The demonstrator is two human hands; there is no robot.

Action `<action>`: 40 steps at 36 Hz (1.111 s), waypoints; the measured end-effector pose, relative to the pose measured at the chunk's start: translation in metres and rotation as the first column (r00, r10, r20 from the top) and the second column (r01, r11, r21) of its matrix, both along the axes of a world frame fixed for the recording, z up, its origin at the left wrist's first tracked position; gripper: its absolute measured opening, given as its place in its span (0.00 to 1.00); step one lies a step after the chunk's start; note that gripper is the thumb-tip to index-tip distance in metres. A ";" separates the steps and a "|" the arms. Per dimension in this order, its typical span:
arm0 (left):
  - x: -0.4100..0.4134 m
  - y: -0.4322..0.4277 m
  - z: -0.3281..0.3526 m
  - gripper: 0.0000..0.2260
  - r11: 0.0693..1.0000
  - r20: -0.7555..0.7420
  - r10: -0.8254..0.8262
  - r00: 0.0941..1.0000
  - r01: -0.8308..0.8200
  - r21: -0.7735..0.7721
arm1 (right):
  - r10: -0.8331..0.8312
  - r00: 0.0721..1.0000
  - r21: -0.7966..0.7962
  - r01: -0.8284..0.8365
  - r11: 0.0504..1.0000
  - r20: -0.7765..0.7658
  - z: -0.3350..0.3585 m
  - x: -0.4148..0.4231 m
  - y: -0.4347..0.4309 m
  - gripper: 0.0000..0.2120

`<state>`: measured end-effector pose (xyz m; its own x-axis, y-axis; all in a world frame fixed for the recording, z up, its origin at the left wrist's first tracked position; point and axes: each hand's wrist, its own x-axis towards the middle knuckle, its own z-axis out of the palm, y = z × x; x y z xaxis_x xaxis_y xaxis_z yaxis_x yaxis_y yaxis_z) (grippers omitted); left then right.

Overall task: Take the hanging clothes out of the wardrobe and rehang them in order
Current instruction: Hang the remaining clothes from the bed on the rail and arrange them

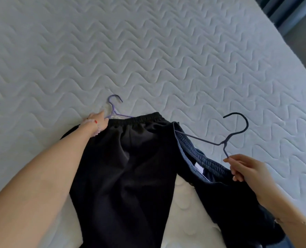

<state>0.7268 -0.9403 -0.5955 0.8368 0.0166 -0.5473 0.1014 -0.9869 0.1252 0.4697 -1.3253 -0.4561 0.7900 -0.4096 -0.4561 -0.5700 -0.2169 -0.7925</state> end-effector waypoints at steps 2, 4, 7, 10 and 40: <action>0.003 -0.001 -0.006 0.19 1.000 -0.004 0.013 1.000 -0.013 -0.027 | -0.001 1.000 -0.005 0.001 1.000 0.003 -0.003 -0.002 0.000 0.07; -0.001 -0.003 -0.007 0.17 1.000 0.041 0.020 0.999 -0.020 -0.014 | -0.004 1.000 -0.004 0.004 1.000 0.003 -0.006 -0.005 0.000 0.07; -0.014 -0.008 0.000 0.17 1.000 0.095 0.031 0.995 -0.031 -0.003 | -0.004 1.000 -0.003 0.004 1.000 -0.003 -0.007 -0.009 0.001 0.07; -0.028 -0.004 0.012 0.14 0.993 0.113 0.100 0.989 -0.093 -0.069 | 0.000 1.000 0.004 0.000 1.000 0.001 -0.005 -0.012 0.007 0.07; -0.293 0.083 0.437 0.08 0.789 0.473 0.442 0.762 -0.080 -0.609 | 0.122 0.929 0.105 -0.168 0.980 0.350 0.270 -0.086 0.051 0.05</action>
